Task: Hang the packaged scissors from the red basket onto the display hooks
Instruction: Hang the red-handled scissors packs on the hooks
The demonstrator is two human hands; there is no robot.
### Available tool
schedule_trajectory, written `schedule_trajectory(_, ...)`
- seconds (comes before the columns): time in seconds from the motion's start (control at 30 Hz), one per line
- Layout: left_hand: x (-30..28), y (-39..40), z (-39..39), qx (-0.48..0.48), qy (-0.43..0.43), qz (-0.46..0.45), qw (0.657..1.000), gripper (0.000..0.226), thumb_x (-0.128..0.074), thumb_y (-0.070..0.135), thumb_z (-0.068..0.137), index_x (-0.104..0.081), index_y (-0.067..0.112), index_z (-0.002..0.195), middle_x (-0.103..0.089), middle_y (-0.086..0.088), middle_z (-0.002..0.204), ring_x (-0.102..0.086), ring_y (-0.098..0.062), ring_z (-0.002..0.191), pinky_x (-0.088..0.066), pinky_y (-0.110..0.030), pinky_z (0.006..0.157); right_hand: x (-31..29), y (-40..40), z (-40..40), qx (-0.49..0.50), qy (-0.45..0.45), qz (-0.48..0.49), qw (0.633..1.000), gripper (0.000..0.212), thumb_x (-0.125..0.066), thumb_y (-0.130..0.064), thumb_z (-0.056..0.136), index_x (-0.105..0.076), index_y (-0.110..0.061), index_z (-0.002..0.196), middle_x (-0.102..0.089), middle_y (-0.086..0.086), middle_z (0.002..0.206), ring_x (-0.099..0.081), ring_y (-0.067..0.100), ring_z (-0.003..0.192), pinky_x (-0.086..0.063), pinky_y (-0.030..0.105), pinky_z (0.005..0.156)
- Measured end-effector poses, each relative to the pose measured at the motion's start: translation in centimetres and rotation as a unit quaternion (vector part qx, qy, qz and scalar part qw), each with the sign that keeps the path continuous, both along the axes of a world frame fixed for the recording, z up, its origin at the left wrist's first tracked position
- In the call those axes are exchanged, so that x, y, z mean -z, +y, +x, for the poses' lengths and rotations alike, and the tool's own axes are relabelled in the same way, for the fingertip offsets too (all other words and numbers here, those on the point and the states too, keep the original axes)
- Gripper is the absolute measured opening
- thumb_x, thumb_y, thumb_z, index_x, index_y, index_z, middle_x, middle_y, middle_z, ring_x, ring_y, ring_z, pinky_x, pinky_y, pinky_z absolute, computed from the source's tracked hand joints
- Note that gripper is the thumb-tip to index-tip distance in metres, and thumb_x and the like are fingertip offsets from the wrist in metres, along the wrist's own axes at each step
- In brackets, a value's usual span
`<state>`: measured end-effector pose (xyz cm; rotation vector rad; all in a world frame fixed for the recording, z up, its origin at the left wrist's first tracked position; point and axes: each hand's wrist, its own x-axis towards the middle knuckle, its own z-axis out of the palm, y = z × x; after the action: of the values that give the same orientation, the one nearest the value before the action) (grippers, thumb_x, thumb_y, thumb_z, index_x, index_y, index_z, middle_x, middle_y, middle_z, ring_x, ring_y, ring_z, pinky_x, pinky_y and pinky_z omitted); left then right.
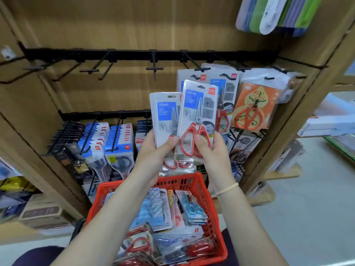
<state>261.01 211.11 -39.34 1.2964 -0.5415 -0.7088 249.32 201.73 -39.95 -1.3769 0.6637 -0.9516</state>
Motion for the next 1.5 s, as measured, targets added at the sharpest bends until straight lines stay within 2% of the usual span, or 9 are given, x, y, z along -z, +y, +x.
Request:
schedule_trajectory(0.07,-0.1,-0.2,0.3,-0.033,-0.015,-0.003,0.999,0.032,-0.074,0.014,0.092,-0.063,0.025,0.120,-0.076,-0.001,0.116,-0.072,-0.027,0.110,-0.055,-0.053,0.098,-0.4,-1.0,-0.1,-0.001,0.007,0.000,1.000,0.079,-0.068,-0.060,0.088,-0.044,-0.013,0.146,-0.060,-0.012,0.118,-0.059,0.016,0.122,-0.041,0.045,0.114)
schedule_trajectory(0.17,0.3,0.1,1.0,-0.086,-0.037,-0.003,0.996,0.033,-0.074,0.017,0.093,-0.062,0.028,0.122,-0.076,0.004,0.116,-0.072,-0.019,0.109,-0.055,-0.051,0.101,-0.7,-2.7,-0.2,0.006,0.009,-0.011,1.000,0.056,-0.056,-0.032,0.103,-0.037,-0.012,0.151,-0.054,-0.023,0.118,-0.054,0.000,0.116,-0.039,0.032,0.111)
schedule_trajectory(0.27,0.6,0.7,1.4,-0.099,-0.050,-0.006,0.994,0.036,-0.074,0.018,0.094,-0.062,0.028,0.126,-0.075,0.008,0.116,-0.071,-0.012,0.108,-0.056,-0.043,0.100,-1.1,-3.7,0.4,0.021,0.032,-0.031,0.999,0.065,-0.058,-0.038,0.101,-0.031,-0.015,0.156,-0.043,-0.002,0.156,-0.040,0.015,0.144,-0.034,0.045,0.120)
schedule_trajectory(0.7,0.7,1.1,2.1,-0.105,-0.062,-0.005,0.993,0.041,-0.080,0.028,0.088,-0.064,0.029,0.125,-0.076,0.007,0.115,-0.072,-0.016,0.109,-0.056,-0.048,0.101,-0.2,-4.7,1.7,0.052,0.029,-0.026,0.998,0.067,-0.057,-0.040,0.101,-0.029,-0.016,0.157,-0.035,0.000,0.161,-0.035,0.017,0.147,-0.032,0.047,0.121)
schedule_trajectory(0.8,0.6,1.0,2.1,-0.104,-0.064,-0.005,0.992,0.037,-0.081,0.028,0.087,-0.066,0.033,0.120,-0.076,0.008,0.113,-0.072,-0.015,0.108,-0.056,-0.048,0.099,0.3,-5.1,2.1,0.059,0.039,-0.016,0.997,0.056,-0.058,-0.044,0.100,-0.044,-0.021,0.148,-0.048,-0.003,0.145,-0.042,0.016,0.138,-0.037,0.040,0.115)
schedule_trajectory(0.87,0.5,0.9,2.0,-0.105,-0.062,-0.002,0.993,0.033,-0.082,0.028,0.086,-0.066,0.037,0.113,-0.077,0.009,0.111,-0.073,-0.013,0.105,-0.057,-0.048,0.098,0.2,-5.4,2.7,0.064,0.052,-0.018,0.996,0.024,-0.061,-0.053,0.093,-0.059,-0.031,0.101,-0.054,-0.006,0.102,-0.053,0.020,0.102,-0.046,0.038,0.090)
schedule_trajectory(0.93,0.4,0.6,1.8,-0.099,-0.063,-0.002,0.993,0.031,-0.082,0.028,0.085,-0.067,0.038,0.111,-0.077,0.010,0.110,-0.073,-0.012,0.104,-0.058,-0.047,0.097,0.4,-5.9,3.5,0.083,0.070,-0.017,0.994,0.033,-0.064,-0.048,0.094,-0.050,-0.020,0.083,-0.050,-0.001,0.081,-0.051,0.020,0.080,-0.046,0.040,0.077)
schedule_trajectory(1.1,0.3,0.1,1.5,-0.096,-0.062,0.002,0.993,0.032,-0.081,0.030,0.085,-0.067,0.035,0.112,-0.077,0.008,0.110,-0.074,-0.013,0.102,-0.060,-0.046,0.094,1.9,-5.2,3.1,0.079,0.085,0.102,0.988,0.061,-0.075,-0.044,0.088,-0.040,-0.015,0.129,-0.049,0.000,0.117,-0.060,0.016,0.106,-0.055,0.040,0.098)
schedule_trajectory(1.5,0.8,-2.6,0.5,-0.055,-0.071,0.012,0.996,0.035,-0.082,0.030,0.085,-0.068,0.026,0.117,-0.078,0.005,0.109,-0.075,-0.015,0.101,-0.059,-0.046,0.094,1.9,-1.3,0.6,0.004,0.083,-0.002,0.997,0.017,-0.076,-0.031,0.089,-0.068,-0.017,0.093,-0.072,0.007,0.087,-0.067,0.020,0.082,-0.055,0.035,0.080)
